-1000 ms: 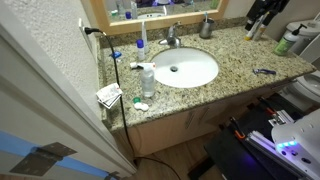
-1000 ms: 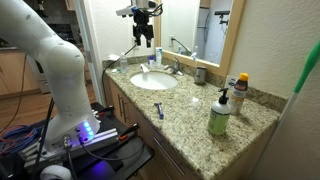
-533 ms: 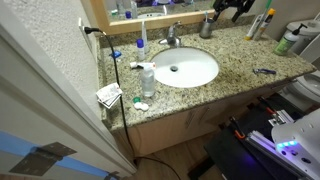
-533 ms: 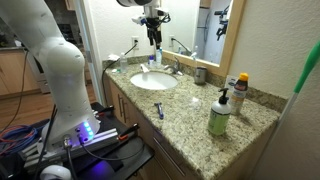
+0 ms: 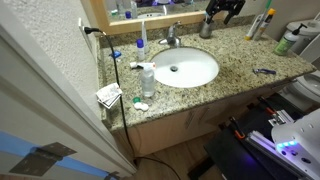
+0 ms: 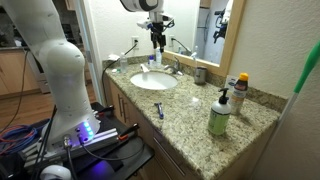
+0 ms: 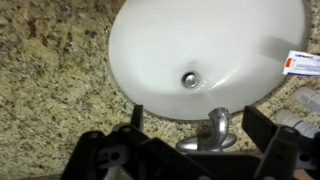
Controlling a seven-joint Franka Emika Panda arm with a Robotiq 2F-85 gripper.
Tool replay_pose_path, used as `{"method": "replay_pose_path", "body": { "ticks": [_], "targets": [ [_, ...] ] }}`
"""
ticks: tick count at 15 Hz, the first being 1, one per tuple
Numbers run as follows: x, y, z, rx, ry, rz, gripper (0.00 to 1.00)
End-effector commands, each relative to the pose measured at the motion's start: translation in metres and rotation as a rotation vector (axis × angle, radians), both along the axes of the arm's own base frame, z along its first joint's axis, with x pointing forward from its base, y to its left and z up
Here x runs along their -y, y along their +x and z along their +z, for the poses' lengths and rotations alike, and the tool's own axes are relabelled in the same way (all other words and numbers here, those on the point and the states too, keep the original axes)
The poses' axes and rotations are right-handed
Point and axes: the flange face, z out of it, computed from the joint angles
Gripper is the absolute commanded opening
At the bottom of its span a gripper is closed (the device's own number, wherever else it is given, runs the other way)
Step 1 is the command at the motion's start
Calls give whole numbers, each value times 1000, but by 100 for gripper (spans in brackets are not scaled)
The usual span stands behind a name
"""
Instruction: Push the faucet handle to the left
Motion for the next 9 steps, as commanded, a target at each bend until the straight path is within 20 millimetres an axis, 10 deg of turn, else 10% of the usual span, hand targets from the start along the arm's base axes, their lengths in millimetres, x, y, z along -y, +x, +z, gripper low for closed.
{"method": "replay_pose_path", "body": {
  "ticks": [1, 3, 4, 9],
  "targets": [
    [-4, 68, -3, 22, 60, 96, 100],
    [-7, 96, 0, -3, 84, 64, 100],
    [-5, 64, 0, 25, 55, 68, 100],
    [-6, 90, -29, -9, 18, 76, 100]
  ]
}}
